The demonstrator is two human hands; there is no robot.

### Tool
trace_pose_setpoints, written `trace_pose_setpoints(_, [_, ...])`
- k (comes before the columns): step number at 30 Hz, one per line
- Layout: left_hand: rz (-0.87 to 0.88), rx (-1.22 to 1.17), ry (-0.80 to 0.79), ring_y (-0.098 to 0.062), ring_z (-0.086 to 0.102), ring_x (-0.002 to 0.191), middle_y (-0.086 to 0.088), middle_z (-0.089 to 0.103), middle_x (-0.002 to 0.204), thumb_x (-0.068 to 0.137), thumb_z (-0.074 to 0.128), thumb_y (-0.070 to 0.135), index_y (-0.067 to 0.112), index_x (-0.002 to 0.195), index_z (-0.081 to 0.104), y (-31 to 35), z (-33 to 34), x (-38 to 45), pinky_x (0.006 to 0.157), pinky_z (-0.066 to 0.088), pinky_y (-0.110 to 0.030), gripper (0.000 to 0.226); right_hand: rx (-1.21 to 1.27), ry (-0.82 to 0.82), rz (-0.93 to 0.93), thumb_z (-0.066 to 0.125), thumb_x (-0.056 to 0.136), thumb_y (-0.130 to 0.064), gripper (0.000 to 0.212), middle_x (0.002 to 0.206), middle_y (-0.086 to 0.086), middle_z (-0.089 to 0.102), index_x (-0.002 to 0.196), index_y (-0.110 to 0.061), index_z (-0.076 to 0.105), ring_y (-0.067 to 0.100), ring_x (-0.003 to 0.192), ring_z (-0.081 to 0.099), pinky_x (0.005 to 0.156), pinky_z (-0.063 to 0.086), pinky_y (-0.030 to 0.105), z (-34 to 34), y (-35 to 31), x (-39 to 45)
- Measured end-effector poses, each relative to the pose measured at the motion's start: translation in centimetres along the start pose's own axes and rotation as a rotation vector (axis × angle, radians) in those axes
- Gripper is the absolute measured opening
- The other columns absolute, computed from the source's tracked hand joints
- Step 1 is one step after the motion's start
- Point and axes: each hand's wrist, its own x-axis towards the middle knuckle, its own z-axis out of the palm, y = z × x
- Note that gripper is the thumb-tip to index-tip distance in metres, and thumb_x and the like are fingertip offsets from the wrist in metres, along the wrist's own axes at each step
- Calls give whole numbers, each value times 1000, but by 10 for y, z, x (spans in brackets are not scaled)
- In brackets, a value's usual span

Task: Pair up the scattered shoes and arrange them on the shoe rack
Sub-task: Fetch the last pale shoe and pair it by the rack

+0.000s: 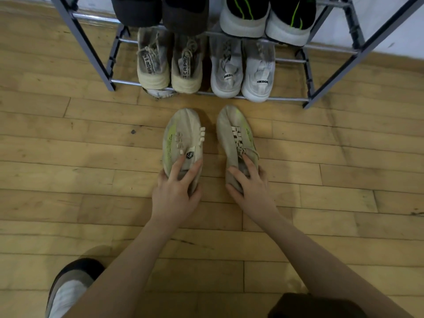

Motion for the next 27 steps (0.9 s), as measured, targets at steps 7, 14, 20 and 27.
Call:
trace_pose_setpoints(7, [173,-95,124,-39,57,100,-5,49,135,79,48,47,32,128,53,43,-28,19,60,56,-47,52,-3,253,59,44,88,-46,38,145,12,34,122,-29,48,47,113,45,89,43,54,-47,4,-7])
trace_pose_setpoints(14, [358,-127,171,-34,60,91,-1,50,132,74,54,48,34,125,55,130,-65,52,59,55,-41,53,-28,485,146,50,87,-42,37,139,13,43,121,-27,53,44,105,49,83,47,53,-122,29,-33])
trace_pose_setpoints(20, [536,-225,219,-29,56,108,3,47,134,76,51,49,36,125,55,211,-97,58,69,55,-45,51,-126,656,266,50,88,-42,38,138,14,45,121,-24,56,44,105,52,82,48,54,-209,47,-65])
trace_pose_setpoints(27, [703,-291,361,-31,58,103,-1,46,136,79,47,49,33,127,54,285,-171,70,64,55,-44,52,-201,856,298,48,90,-43,39,142,11,41,125,-26,55,42,111,48,87,45,53,-308,33,-84])
